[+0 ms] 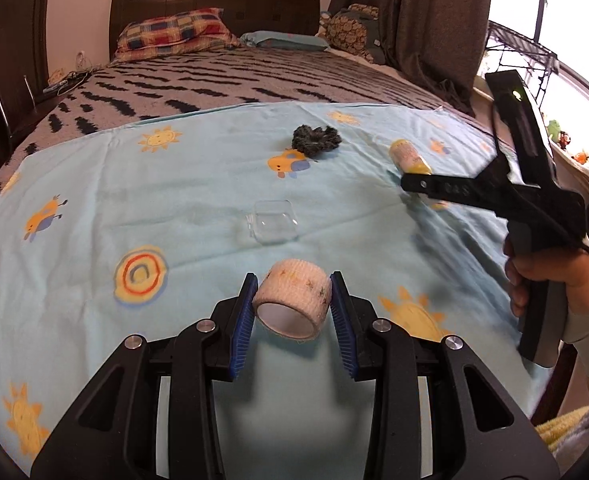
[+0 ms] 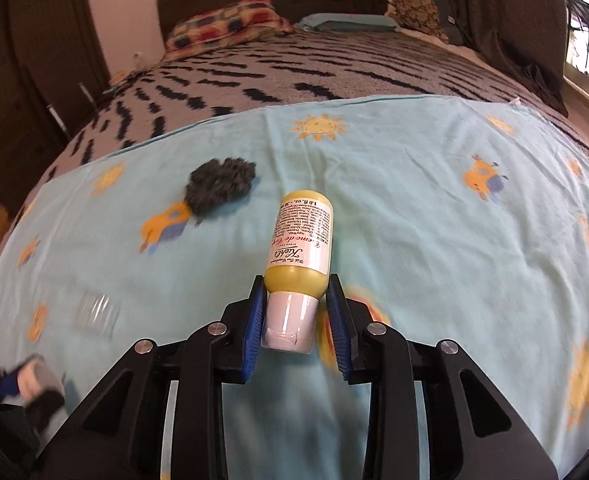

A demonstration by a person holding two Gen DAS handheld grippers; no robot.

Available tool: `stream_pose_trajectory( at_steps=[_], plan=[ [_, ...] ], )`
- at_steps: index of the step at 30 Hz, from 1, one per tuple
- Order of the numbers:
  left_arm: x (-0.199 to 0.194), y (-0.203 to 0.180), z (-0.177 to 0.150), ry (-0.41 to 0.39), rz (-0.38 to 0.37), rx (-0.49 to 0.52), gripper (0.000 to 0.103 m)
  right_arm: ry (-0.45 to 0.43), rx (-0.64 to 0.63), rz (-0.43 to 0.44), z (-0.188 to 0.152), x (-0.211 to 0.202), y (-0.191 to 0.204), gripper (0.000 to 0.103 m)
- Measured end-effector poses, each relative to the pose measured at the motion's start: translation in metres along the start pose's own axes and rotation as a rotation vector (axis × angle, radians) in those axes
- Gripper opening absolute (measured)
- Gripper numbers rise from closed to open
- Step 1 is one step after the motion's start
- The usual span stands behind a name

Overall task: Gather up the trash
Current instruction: 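Carry the tape roll and yellow bottle down to the black bin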

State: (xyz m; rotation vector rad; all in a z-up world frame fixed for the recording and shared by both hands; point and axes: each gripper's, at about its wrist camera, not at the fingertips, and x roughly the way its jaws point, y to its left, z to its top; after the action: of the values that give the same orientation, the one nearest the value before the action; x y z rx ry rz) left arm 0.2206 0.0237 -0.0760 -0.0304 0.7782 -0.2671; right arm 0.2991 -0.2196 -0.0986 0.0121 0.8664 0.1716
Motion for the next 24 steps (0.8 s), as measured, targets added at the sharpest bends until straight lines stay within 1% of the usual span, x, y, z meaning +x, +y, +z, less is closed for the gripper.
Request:
stream_pose_trajectory(
  at_steps=[3,7,13,15,19,21,24],
  plan=[
    [-0.026,-0.007,-0.016,-0.025,-0.020,-0.002,0.034,-0.032,-0.040,0.025,-0.029,-0.044,-0.005,0.031],
    [-0.061,-0.020,-0.037,-0.063,-0.047,0.001,0.034,-0.080,-0.040,0.075,-0.072,-0.103,-0.018,0.031],
    [-0.103,-0.051,-0.080,-0.111,-0.057,0.034,0.034,-0.127,-0.032,0.124,-0.145,-0.169,-0.030,0.031],
    [-0.112,-0.061,-0.096,-0.115,-0.062,0.047,0.034,-0.141,-0.036,0.135,-0.169,-0.184,-0.028,0.031],
    [-0.122,-0.077,-0.129,-0.093,-0.090,0.053,0.034,-0.161,-0.073,0.107,-0.209,-0.202,-0.019,0.031],
    [-0.124,-0.085,-0.146,-0.083,-0.082,0.063,0.034,-0.143,-0.086,0.116,-0.225,-0.203,-0.013,0.031],
    [-0.123,-0.093,-0.165,-0.050,-0.088,0.062,0.034,-0.085,-0.093,0.139,-0.245,-0.201,-0.005,0.031]
  ],
)
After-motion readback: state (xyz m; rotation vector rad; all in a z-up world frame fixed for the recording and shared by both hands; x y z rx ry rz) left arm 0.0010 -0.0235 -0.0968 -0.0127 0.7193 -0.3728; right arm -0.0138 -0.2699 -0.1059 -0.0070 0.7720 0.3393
